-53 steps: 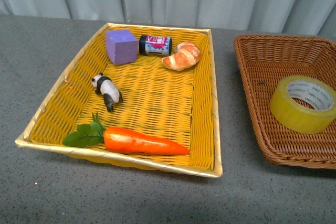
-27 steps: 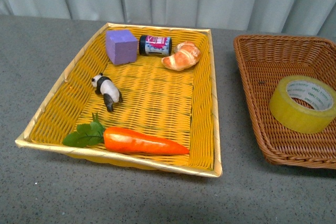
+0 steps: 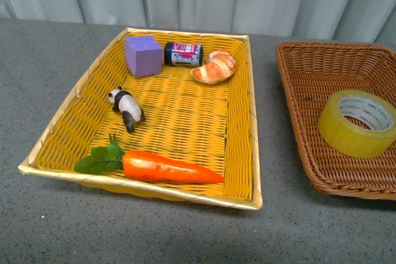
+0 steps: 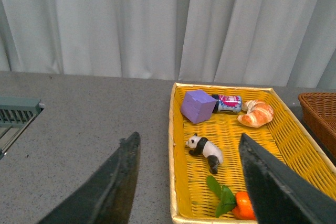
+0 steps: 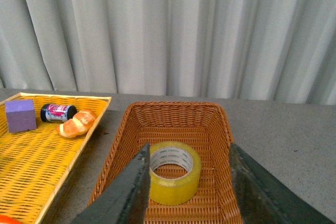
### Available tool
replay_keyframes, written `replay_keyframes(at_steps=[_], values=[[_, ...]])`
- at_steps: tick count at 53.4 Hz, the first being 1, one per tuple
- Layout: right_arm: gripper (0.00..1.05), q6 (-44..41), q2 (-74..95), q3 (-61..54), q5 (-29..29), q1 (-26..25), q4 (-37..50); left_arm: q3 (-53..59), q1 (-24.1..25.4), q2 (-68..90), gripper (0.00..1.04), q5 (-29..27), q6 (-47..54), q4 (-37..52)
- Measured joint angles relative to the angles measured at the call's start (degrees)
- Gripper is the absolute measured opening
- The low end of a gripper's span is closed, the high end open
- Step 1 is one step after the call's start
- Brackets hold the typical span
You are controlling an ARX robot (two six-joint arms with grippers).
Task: Move tape to another basket
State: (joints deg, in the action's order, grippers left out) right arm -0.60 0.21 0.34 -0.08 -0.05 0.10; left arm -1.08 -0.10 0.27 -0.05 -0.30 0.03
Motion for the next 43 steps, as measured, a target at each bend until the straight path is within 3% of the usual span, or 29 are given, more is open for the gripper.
replay_keyframes(at_steps=[9,14,43], values=[[0.83,0.0,0.0,0.0,0.02,0.0,0.0,0.0,0.0,0.0,0.98,0.0,0.0,0.0],[0.98,0.04,0.0,0.0,0.0,0.0,0.0,0.0,0.0,0.0,0.98,0.0,0.02,0.0],[0.96,0.04,0.0,0.0,0.0,0.0,0.0,0.0,0.0,0.0,0.98,0.0,0.02,0.0]])
